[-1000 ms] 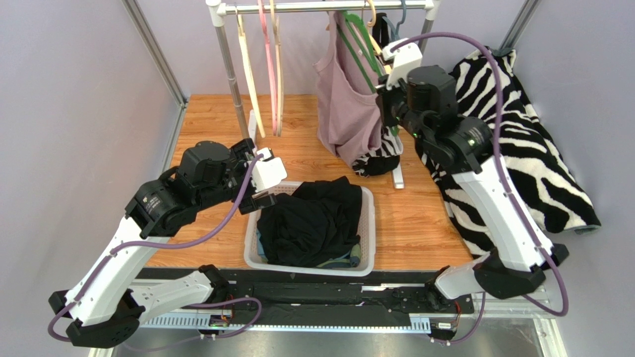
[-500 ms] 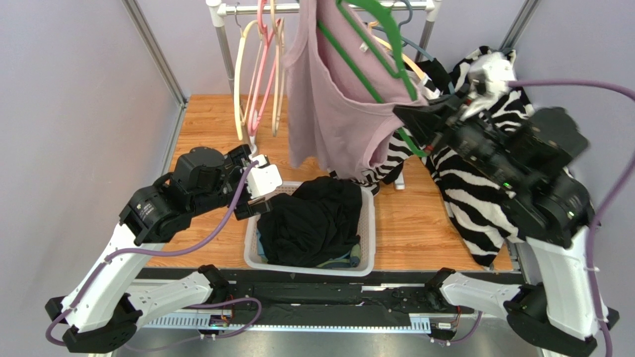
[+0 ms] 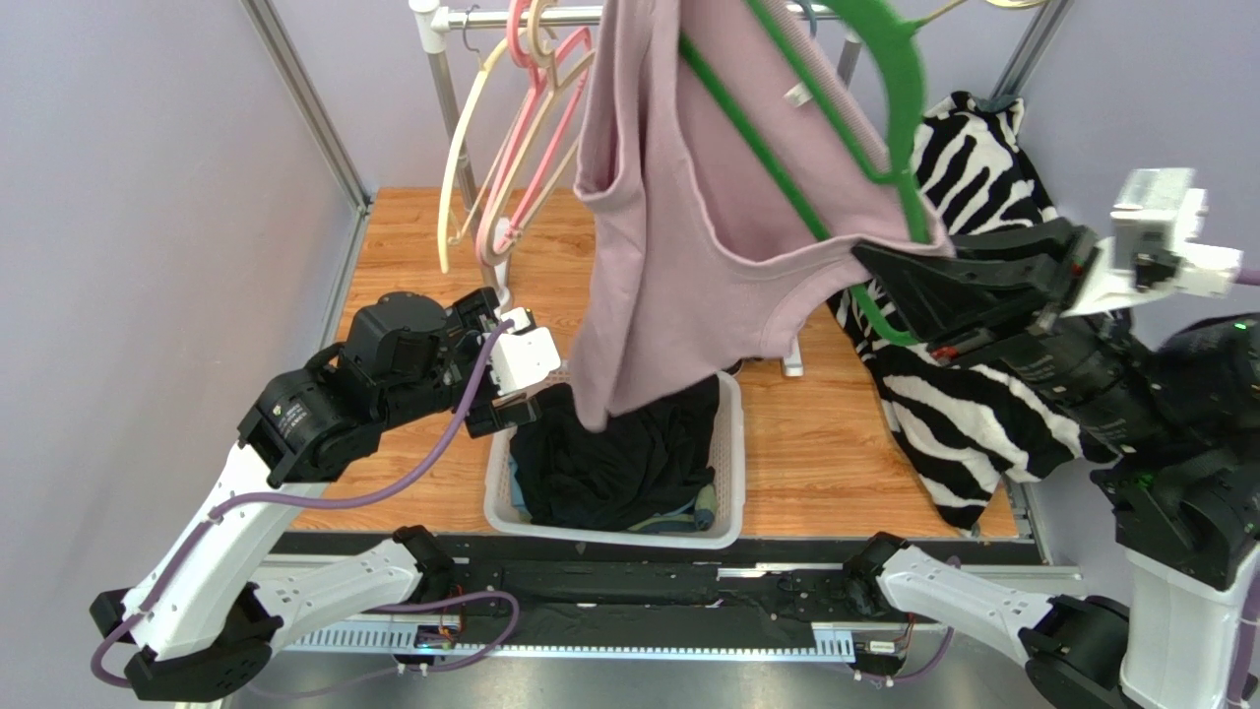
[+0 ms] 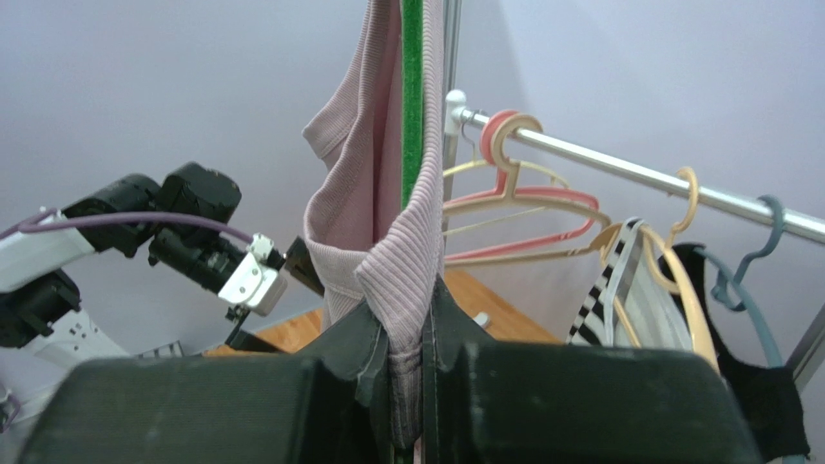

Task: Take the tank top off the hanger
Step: Pick up the hanger from the clothesline, then remove the tank top from the hanger.

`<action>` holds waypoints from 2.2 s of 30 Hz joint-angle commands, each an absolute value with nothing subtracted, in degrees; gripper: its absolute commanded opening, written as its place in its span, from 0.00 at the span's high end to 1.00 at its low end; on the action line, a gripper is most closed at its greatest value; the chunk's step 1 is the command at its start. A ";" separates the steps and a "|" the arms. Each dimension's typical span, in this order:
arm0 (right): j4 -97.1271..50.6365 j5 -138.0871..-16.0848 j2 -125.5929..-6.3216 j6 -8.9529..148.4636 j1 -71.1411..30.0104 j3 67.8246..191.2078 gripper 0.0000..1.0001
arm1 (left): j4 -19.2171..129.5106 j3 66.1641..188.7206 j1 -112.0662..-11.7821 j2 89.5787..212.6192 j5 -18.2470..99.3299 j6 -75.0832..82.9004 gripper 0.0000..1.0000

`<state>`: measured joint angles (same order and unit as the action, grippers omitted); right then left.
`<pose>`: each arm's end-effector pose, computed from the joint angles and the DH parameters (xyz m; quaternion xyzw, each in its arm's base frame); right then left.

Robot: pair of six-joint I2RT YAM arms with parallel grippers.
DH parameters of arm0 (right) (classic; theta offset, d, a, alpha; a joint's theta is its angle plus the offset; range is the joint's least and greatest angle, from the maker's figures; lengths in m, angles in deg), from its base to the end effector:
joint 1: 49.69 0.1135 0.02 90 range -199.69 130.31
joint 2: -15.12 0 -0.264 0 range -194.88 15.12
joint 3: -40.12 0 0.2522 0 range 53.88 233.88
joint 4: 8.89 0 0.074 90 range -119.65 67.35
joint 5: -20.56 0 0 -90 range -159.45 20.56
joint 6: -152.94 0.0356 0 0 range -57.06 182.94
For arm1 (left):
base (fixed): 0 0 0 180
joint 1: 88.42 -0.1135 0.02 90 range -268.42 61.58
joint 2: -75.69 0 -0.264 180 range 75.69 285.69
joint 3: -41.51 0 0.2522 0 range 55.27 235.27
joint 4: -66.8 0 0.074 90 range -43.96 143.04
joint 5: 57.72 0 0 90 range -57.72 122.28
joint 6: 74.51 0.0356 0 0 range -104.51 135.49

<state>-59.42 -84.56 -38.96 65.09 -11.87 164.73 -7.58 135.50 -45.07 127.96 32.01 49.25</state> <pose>0.0346 0.0386 0.6021 -0.2767 0.5083 0.3484 0.7373 0.1012 -0.0953 0.4310 0.5460 0.6868 -0.0380 0.4783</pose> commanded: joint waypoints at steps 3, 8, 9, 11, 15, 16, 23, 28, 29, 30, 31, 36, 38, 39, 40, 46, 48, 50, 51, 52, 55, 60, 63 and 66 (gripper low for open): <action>-63.69 -88.34 -39.72 65.49 -11.64 160.50 1.00 | -4.96 134.29 -45.45 126.67 28.17 51.69 0.01; -68.61 -93.25 -38.84 64.00 -11.72 156.73 1.00 | -5.40 134.63 -45.45 123.86 21.57 58.28 0.01; -68.88 -93.70 -38.41 63.39 -11.64 155.84 1.00 | -5.49 135.60 -45.45 122.81 20.25 58.38 0.01; -69.58 -94.75 -37.26 63.12 -11.64 153.21 1.00 | -4.97 139.62 -45.44 121.93 20.41 56.28 0.01; -73.17 -96.43 -37.17 59.34 -11.64 151.61 1.00 | -7.76 146.57 -45.45 120.35 30.92 53.10 0.01; -75.97 -96.78 -38.13 58.03 -11.64 152.05 1.00 | -10.21 148.16 -45.45 119.99 34.70 53.54 0.01; -76.36 -97.93 -35.33 53.11 -10.06 143.38 1.00 | -11.64 152.03 -45.45 118.31 56.35 53.28 0.01; -73.72 -90.12 -34.36 47.22 -5.40 138.79 1.00 | -11.30 151.60 -45.45 120.69 59.08 53.90 0.12; -73.71 -89.40 -34.45 46.51 -4.61 138.44 1.00 | -11.03 152.21 -45.45 121.82 59.87 53.55 0.15; -73.71 -89.05 -34.79 45.20 -3.13 138.08 1.00 | -11.03 152.74 -45.45 122.27 60.23 53.20 0.15; -74.06 -88.78 -34.89 44.49 -2.50 137.99 1.00 | -11.12 152.83 -45.45 122.71 60.66 53.28 0.15; -75.47 -85.37 -36.38 39.92 2.94 138.43 1.00 | -13.22 150.64 -45.45 124.56 62.34 57.57 0.16; -76.35 -82.37 -37.26 37.46 4.53 138.17 1.00 | -13.75 149.15 -45.45 125.08 61.73 58.37 0.16; -76.44 -81.32 -37.35 36.76 6.10 138.00 1.00 | -13.75 148.79 -45.45 125.26 61.55 58.73 0.16; -76.26 -79.48 -37.43 35.10 6.81 137.56 1.00 | -13.41 148.53 -45.45 125.44 61.20 58.64 0.16; -72.84 -78.23 -35.85 32.18 8.58 134.65 1.00 | -10.51 146.42 -45.45 125.44 59.62 57.24 0.16; -72.75 -78.85 -35.50 31.65 8.75 134.83 1.00 | -9.54 145.01 -45.45 125.18 58.56 56.80 0.16; -72.40 -79.46 -35.41 31.48 8.75 135.09 1.00 | -7.69 143.26 -45.45 125.18 57.69 56.10 0.17; -72.31 -79.90 -35.33 31.56 8.84 135.35 1.00 | -7.25 142.56 -45.45 125.18 57.42 55.66 0.18; -71.70 -80.51 -35.06 31.65 8.84 135.27 1.00 | -6.55 141.85 -45.45 125.18 57.07 55.39 0.18; -70.56 -82.18 -34.28 32.18 8.93 135.36 1.00 | -5.85 139.83 -45.45 125.53 56.80 55.04 0.22; -68.62 -83.86 -33.75 33.58 9.11 134.13 1.00 | -6.37 142.37 -45.53 126.75 58.12 55.05 0.95; -66.17 -85.17 -33.57 34.55 9.02 132.81 1.00 | -6.46 143.69 -45.53 127.20 59.00 54.16 1.00; -63.36 -85.44 -33.83 34.99 9.11 131.93 1.00 | -7.33 144.30 -45.53 127.46 60.14 53.90 1.00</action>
